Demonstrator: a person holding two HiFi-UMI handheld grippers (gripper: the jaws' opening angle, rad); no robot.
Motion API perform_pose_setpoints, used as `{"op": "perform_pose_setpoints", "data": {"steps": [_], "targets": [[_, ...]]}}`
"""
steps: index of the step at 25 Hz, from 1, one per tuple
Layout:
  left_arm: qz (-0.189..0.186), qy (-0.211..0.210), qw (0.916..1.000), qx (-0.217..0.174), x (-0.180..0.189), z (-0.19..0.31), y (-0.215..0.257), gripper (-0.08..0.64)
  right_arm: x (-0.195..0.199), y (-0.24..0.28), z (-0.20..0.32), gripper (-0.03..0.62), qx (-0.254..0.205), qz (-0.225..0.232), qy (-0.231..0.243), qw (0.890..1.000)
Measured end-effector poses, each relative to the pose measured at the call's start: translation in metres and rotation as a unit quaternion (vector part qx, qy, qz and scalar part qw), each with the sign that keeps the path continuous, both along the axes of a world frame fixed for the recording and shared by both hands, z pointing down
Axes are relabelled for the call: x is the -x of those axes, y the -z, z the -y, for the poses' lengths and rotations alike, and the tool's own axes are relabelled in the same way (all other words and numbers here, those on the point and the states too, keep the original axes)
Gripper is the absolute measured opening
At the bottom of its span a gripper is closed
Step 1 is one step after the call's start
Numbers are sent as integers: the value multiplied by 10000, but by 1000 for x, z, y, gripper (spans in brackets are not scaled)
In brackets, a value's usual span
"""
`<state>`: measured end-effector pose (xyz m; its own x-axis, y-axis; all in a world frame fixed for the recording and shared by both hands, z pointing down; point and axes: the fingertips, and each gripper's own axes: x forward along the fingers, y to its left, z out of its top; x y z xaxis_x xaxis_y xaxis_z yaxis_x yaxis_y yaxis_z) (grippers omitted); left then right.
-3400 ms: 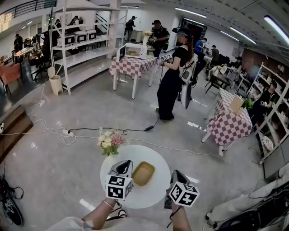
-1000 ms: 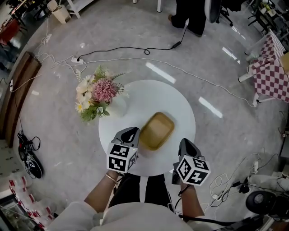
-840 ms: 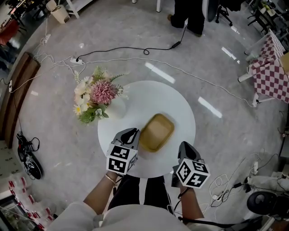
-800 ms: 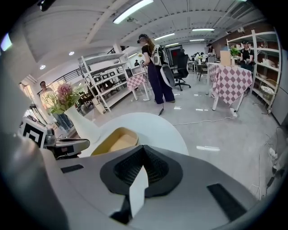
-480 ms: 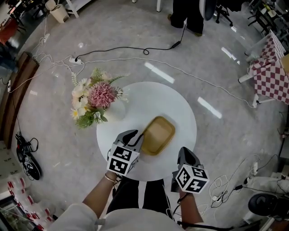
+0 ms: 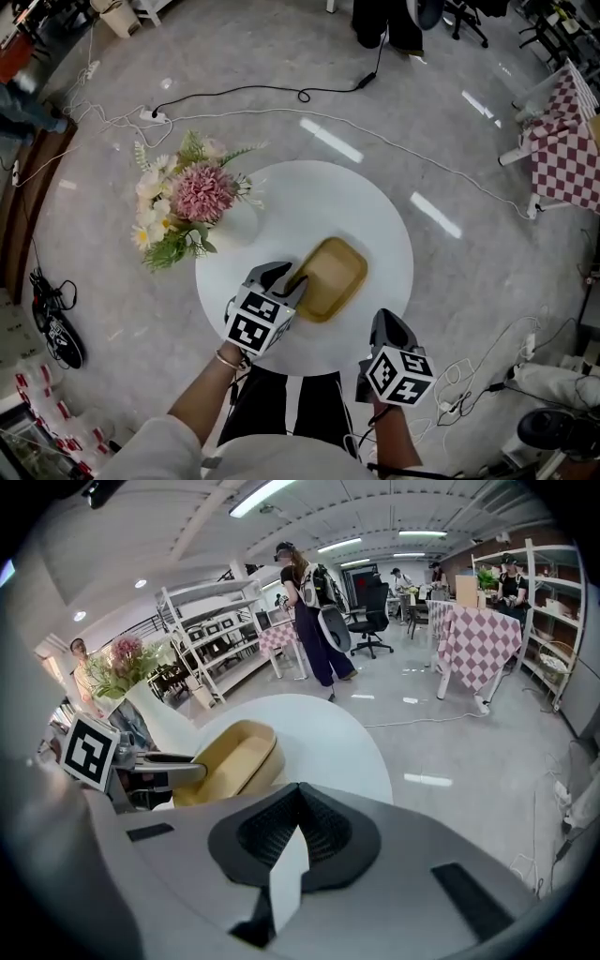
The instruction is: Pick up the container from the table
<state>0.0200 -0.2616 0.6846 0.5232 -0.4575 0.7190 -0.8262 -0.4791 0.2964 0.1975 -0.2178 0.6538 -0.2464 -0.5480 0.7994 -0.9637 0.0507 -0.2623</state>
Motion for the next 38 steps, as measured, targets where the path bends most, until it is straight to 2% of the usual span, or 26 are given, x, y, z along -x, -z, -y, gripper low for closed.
{"op": "perform_pose_setpoints", "data": {"steps": [4, 17, 24, 38], "targets": [[63, 63, 9999, 50, -1, 0, -6, 160, 0, -3, 1, 25, 4, 0, 1, 10000], [270, 281, 9992, -47, 1, -1, -3, 55, -6, -1, -4, 25, -28, 46, -27, 10000], [334, 439, 9985, -30, 3, -6, -4, 41, -12, 2, -10, 25, -93, 49, -57, 9999], [24, 868, 9962, 15, 1, -16, 8, 34, -18, 16, -9, 25, -328, 89, -80, 9994]]}}
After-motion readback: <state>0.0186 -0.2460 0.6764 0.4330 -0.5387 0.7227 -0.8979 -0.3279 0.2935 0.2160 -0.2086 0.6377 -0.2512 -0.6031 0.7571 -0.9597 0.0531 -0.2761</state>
